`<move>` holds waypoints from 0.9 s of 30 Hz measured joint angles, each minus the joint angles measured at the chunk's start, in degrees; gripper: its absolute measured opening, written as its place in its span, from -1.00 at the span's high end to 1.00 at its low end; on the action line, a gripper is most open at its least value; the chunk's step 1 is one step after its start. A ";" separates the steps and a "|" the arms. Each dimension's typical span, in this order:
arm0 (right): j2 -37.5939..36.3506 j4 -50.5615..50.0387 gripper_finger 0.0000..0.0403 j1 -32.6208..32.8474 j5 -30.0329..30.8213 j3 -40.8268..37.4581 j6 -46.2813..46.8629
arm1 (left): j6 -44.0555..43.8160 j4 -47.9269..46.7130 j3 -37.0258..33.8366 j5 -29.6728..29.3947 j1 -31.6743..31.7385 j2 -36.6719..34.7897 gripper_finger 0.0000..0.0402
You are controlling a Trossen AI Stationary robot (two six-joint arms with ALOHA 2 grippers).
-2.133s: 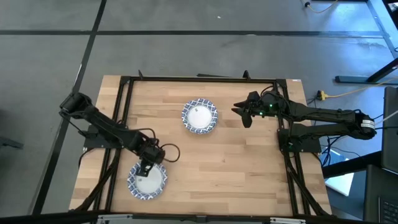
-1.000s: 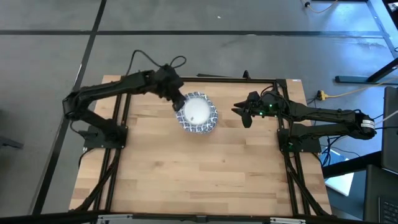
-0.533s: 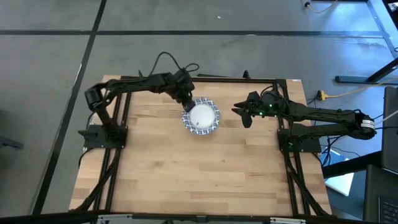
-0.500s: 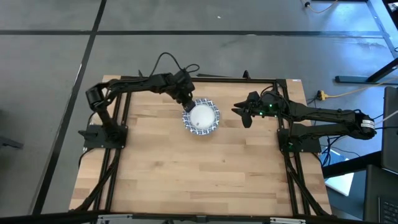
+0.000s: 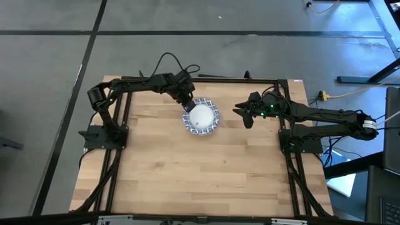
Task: Nest bowls inside each other
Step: Stack the bowl on top of the bowl on the table, then return to Home Position
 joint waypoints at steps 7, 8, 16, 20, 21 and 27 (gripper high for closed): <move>0.00 0.00 0.24 0.02 0.00 0.00 0.00 | 1.57 -0.34 0.00 -0.40 -0.13 -0.02 0.75; 0.00 0.00 0.24 0.02 0.00 0.00 0.01 | 2.44 -0.34 0.00 -0.37 -0.13 -0.02 0.69; 0.00 0.00 0.24 0.02 0.00 0.00 -0.07 | 9.55 -0.03 0.00 3.98 -0.20 -0.48 0.25; 0.00 0.03 0.24 0.00 0.00 0.00 -0.70 | 13.30 0.99 0.00 3.41 -0.57 -3.57 0.22; 0.00 0.05 0.24 0.01 0.00 0.00 -1.22 | 13.83 1.02 0.00 2.63 -0.61 -4.75 0.23; 0.00 0.19 0.24 0.02 0.00 0.00 -1.49 | 14.68 2.19 0.02 -3.93 -0.01 -11.72 0.22</move>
